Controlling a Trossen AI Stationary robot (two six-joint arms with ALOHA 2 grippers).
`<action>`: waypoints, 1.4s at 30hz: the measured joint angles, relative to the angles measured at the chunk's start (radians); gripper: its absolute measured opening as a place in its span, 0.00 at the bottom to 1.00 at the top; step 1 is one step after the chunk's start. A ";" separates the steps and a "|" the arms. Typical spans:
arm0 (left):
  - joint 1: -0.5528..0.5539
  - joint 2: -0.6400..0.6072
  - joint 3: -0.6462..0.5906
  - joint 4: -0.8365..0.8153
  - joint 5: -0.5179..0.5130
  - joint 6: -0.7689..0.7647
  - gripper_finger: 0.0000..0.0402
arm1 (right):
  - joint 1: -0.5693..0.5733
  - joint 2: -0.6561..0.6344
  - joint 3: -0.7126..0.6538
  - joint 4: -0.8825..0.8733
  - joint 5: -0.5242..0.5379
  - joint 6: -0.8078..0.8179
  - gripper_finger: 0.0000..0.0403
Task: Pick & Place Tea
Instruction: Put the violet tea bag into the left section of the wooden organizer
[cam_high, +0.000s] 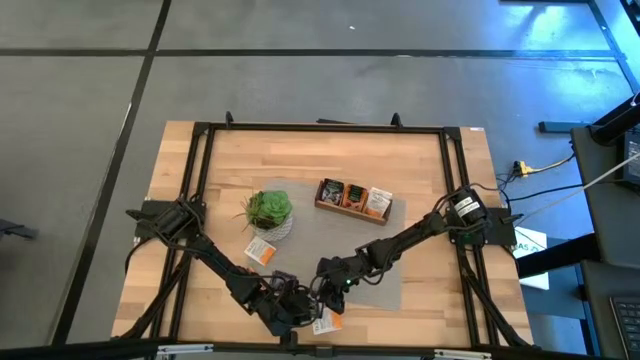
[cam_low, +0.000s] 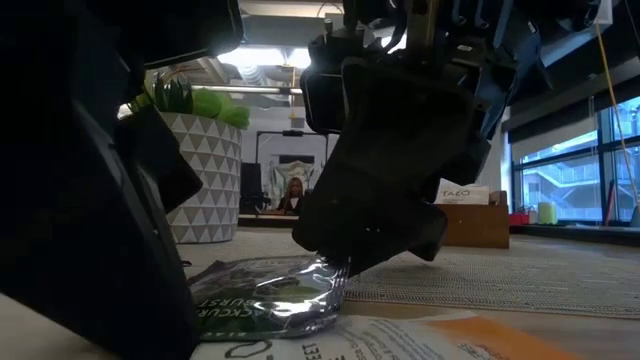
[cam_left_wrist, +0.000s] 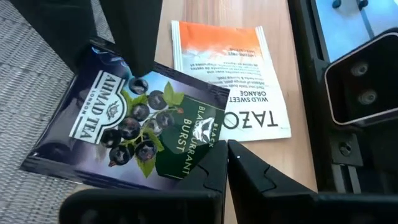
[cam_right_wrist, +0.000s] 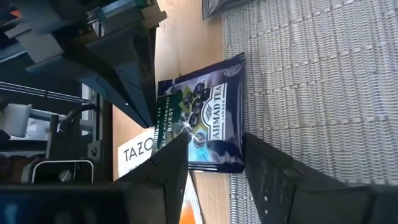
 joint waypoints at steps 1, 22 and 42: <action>0.000 0.000 0.000 0.000 -0.001 0.000 0.02 | 0.000 0.000 0.000 -0.001 0.000 0.000 0.37; 0.004 -0.137 -0.004 -0.052 0.030 0.101 0.02 | -0.012 -0.073 -0.002 -0.075 0.016 -0.188 0.04; 0.155 -0.338 -0.002 -0.003 -0.204 0.257 0.16 | 0.195 -0.917 -0.579 0.072 0.868 -0.393 0.03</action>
